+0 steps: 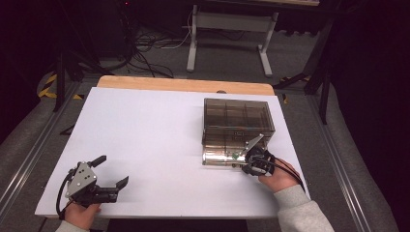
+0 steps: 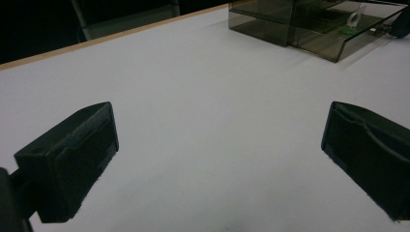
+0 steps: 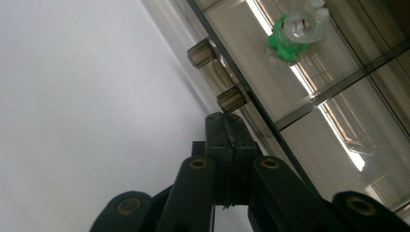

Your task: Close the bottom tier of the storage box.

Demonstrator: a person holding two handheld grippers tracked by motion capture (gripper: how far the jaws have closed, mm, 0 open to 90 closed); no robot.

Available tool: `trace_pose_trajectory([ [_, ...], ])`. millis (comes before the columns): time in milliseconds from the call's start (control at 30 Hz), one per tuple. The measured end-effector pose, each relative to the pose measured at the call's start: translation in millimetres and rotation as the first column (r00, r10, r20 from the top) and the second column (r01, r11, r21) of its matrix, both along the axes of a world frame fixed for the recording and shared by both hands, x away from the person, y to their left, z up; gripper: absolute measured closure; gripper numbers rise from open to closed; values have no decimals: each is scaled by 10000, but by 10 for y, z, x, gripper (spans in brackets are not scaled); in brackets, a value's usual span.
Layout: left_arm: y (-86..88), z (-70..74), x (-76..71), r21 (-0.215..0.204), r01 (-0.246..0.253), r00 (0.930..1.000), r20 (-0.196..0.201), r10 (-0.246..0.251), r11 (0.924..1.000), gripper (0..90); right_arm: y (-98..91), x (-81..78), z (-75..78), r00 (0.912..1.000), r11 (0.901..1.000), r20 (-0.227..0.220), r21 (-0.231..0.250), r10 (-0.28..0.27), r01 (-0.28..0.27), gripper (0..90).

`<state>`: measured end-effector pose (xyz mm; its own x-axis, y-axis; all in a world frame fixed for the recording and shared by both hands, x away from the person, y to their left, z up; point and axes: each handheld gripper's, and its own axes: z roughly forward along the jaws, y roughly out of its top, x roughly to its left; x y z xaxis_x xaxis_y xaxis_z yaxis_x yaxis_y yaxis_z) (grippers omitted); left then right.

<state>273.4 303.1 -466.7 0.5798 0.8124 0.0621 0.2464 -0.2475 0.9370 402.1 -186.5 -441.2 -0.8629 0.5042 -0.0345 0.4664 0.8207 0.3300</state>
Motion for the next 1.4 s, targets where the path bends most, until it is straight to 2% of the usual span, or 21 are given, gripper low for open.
trace_pose_trajectory([
  [733, -1, 0, 0, 10, -7, 10000, 4, 7, 10000, 7, 3, 26, -17, 10000, 10000, 29, 45, -46, 46, 900],
  [1100, -1, 0, 0, 4, -20, 10000, 1, 20, 10000, 7, 4, 68, -6, 9983, 9993, 445, 126, -371, 365, 900],
  [1400, 1, 1, -2, 7, -20, 10000, -31, 20, 10000, 7, -5, 134, -11, 9935, 9974, 893, 208, -705, 689, 900],
])
